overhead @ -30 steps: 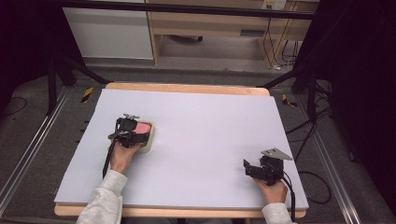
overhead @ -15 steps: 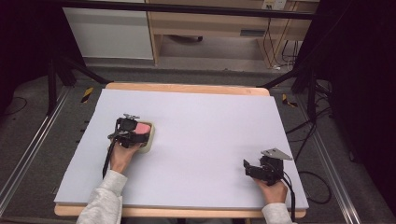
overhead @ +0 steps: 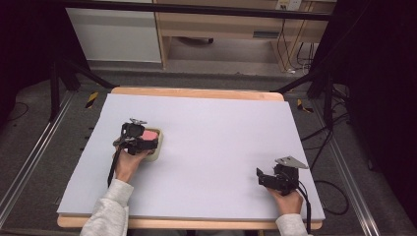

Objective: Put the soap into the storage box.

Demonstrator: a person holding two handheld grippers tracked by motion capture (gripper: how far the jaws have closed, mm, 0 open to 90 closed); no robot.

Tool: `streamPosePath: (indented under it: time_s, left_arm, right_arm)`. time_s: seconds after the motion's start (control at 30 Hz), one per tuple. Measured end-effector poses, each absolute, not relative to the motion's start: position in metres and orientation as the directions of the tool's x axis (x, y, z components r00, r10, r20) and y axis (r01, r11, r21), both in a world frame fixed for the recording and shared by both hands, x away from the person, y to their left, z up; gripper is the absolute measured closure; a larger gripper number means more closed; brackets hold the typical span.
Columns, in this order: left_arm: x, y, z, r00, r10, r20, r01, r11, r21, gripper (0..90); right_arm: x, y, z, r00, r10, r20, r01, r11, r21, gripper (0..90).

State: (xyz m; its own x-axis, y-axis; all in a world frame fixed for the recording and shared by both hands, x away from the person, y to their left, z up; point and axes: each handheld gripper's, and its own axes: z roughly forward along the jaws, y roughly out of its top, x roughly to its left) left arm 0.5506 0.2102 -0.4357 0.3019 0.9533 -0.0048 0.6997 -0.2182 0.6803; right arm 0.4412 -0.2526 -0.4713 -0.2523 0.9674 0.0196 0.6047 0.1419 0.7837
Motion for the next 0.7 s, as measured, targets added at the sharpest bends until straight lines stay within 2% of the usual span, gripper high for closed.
streamPosePath:
  time_s: [0.3, 0.43, 0.7]
  left_arm:
    - [0.54, 0.206, -0.423, 0.338, 0.941, -0.012, 0.663, -0.229, 0.712, 25.7]
    - [0.527, 0.206, -0.421, 0.36, 0.933, 0.002, 0.634, -0.247, 0.733, 26.3]
    - [0.496, 0.224, -0.422, 0.38, 0.925, -0.027, 0.575, -0.213, 0.79, 25.2]
  right_arm:
    - [0.441, -0.254, -0.471, -0.242, 0.97, 0.02, 0.604, 0.135, 0.785, 12.9]
    - [0.44, -0.255, -0.471, -0.24, 0.971, 0.018, 0.6, 0.134, 0.789, 12.8]
    - [0.44, -0.258, -0.472, -0.228, 0.973, 0.019, 0.602, 0.126, 0.789, 12.8]
